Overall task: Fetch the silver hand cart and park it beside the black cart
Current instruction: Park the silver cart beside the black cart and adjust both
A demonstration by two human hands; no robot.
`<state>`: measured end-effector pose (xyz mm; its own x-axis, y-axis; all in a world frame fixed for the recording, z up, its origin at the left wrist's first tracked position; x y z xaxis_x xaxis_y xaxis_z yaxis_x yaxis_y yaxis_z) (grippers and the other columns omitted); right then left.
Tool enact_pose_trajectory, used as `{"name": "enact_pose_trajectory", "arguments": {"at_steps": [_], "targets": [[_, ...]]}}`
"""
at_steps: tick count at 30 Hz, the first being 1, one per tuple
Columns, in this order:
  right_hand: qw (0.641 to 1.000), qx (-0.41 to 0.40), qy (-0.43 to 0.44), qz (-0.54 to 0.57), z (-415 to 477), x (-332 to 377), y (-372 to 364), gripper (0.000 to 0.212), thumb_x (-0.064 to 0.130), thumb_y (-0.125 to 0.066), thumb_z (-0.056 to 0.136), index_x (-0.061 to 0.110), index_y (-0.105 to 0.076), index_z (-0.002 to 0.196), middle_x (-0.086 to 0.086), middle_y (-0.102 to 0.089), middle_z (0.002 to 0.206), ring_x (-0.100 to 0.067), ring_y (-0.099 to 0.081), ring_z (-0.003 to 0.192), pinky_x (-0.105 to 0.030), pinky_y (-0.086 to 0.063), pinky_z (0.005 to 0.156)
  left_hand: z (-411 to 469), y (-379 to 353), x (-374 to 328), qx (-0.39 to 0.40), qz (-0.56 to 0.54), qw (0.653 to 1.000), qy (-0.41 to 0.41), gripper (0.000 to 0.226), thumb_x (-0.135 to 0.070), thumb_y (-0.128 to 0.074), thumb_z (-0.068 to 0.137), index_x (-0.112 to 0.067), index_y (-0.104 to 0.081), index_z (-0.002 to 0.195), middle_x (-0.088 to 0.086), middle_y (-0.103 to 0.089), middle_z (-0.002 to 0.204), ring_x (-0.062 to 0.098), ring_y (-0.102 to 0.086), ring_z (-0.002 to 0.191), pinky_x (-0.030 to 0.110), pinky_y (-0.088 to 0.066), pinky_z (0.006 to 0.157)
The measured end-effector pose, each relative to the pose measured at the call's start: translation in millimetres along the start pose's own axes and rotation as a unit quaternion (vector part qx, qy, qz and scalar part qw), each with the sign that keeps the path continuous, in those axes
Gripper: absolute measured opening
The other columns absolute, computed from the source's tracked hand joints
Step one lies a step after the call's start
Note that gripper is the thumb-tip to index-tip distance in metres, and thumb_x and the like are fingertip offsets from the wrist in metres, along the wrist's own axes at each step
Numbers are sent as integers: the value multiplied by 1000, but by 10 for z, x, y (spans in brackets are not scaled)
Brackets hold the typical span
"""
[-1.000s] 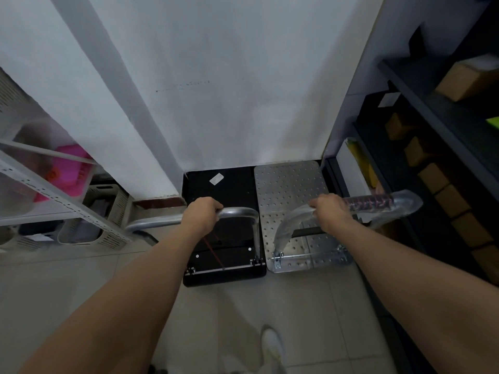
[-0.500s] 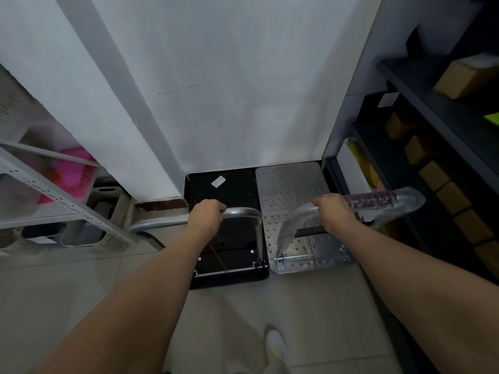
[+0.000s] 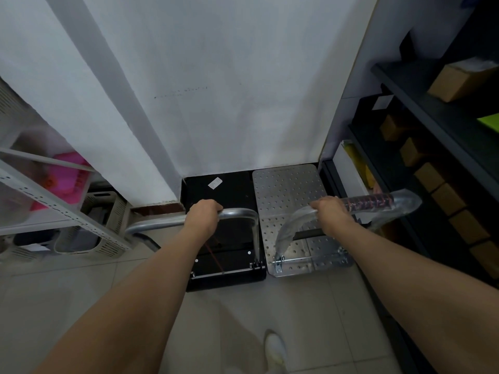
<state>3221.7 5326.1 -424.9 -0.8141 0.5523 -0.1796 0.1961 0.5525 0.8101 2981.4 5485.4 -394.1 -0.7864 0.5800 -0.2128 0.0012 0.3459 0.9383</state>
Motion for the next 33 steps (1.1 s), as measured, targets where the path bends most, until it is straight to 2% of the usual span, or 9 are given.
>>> {"name": "enact_pose_trajectory", "arguments": {"at_steps": [3,8,13,17,20,22,28,33], "targets": [[1000,19,-2,9,15,16,2,64,13,-74,77,24,-48,134,-9,-46,137,-29,-42,128,-37,-37,105,-11,5,27,-5,-1,1000,1,35,3,-50,89,-13,-67,115,12,-67,106,30,-61,97,33,-47,81],[1000,-11,1,-14,47,27,-27,60,9,-73,77,19,-50,131,-8,-50,132,-26,-44,125,-37,-36,105,-17,13,54,-4,-2,1000,-3,31,3,-49,89,-11,-68,110,12,-67,104,30,-61,95,32,-45,77],[1000,-5,7,-14,43,50,-8,57,11,-73,77,20,-52,129,-8,-51,131,-27,-45,124,-37,-37,103,-13,18,46,-5,6,1000,-14,24,3,-50,87,-12,-67,94,7,-60,84,25,-58,81,29,-40,67],[1000,-18,8,-11,43,74,-5,55,9,-72,76,19,-54,127,-8,-53,128,-27,-48,121,-36,-39,100,-28,33,48,-5,19,1000,-22,24,5,-49,85,-16,-54,77,5,-53,78,24,-53,76,29,-38,67],[1000,0,3,2,41,72,-1,59,8,-71,79,19,-50,133,-8,-50,132,-27,-47,123,-36,-43,99,-28,33,63,-3,20,999,-28,24,5,-49,85,-18,-50,75,4,-52,76,22,-50,73,30,-37,66],[1000,-4,0,-6,20,53,5,61,7,-72,78,19,-49,133,-7,-48,133,-27,-46,123,-34,-44,97,-20,28,76,-1,20,999,-29,25,5,-49,84,-17,-48,73,4,-52,75,24,-54,75,30,-37,66],[1000,-7,-8,-20,29,86,21,52,7,-69,81,15,-53,130,-8,-52,128,-26,-49,120,-35,-47,91,-3,30,116,-1,14,999,-31,26,6,-48,83,-17,-48,72,4,-50,73,29,-60,82,31,-39,67],[1000,-14,-23,-1,53,130,9,47,6,-67,83,13,-54,129,-10,-52,128,-27,-50,119,-35,-47,95,46,39,154,-1,11,999,-31,22,6,-49,83,-14,-56,78,8,-57,78,30,-61,83,33,-42,70]]}}
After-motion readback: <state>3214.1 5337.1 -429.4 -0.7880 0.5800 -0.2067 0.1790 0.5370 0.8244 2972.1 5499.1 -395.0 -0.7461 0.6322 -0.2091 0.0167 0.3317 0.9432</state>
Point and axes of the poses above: each hand's wrist, its own z-axis towards the middle knuckle, its own y-axis out of the back of the hand, x = y × z, the point moved 3 cm from there along z, towards the middle knuckle
